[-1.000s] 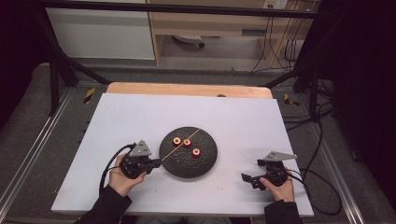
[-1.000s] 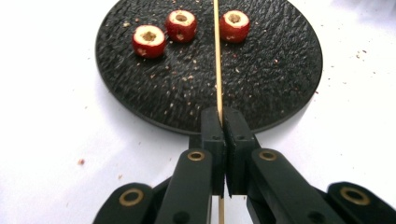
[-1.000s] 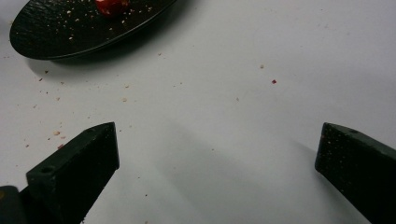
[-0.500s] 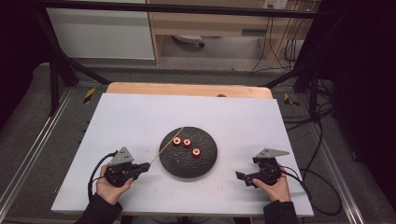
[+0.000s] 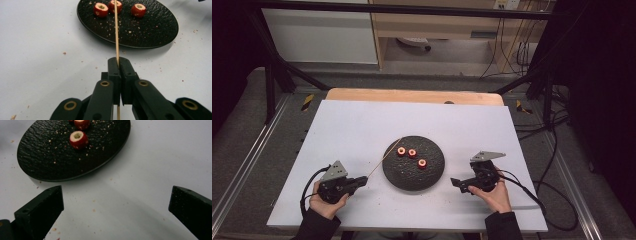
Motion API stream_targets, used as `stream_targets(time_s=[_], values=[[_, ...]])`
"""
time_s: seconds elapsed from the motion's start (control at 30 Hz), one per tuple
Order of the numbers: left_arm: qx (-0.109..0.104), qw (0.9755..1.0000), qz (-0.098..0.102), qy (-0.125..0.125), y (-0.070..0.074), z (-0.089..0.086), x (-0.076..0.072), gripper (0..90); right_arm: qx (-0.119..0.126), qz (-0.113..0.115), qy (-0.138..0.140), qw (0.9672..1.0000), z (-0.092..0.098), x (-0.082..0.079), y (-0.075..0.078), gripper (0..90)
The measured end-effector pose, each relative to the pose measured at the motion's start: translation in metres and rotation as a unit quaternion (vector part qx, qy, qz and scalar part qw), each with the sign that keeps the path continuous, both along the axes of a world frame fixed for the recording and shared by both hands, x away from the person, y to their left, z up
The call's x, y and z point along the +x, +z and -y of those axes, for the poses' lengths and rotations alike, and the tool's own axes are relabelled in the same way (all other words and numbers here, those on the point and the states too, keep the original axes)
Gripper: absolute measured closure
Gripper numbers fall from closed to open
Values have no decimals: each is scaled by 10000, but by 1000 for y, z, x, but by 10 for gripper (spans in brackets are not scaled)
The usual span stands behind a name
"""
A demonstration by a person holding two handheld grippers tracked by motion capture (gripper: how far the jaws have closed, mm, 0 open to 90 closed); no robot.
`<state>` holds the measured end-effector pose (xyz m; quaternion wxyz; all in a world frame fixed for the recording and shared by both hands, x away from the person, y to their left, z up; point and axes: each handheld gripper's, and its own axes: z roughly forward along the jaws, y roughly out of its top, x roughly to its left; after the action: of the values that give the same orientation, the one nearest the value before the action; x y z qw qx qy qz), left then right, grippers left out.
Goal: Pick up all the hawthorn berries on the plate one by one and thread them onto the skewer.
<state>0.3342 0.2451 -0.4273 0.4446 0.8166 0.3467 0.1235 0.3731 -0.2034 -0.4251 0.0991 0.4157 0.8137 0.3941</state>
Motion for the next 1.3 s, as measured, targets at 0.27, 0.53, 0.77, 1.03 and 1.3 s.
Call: stream_targets(time_s=[0.27, 0.53, 0.77, 1.03, 1.3], values=[[-2, 10000, 24, -38, -2, 1, -1, 880, -77, -19, 74, 9999, -23, 13, 14, 19], [67, 10000, -9, -36, -5, 3, -1, 880, -400, -234, 339, 9983, -62, 34, 25, 78], [107, 9999, -28, -49, -6, 4, 0, 880, -494, -427, 518, 9965, -89, 50, 30, 129], [127, 9999, -44, -16, -8, 4, 0, 880, -959, -710, 738, 9901, -109, 61, 27, 212], [163, 9999, -47, -11, -9, 5, 0, 880, -1103, -971, 815, 9858, -125, 74, 22, 339]])
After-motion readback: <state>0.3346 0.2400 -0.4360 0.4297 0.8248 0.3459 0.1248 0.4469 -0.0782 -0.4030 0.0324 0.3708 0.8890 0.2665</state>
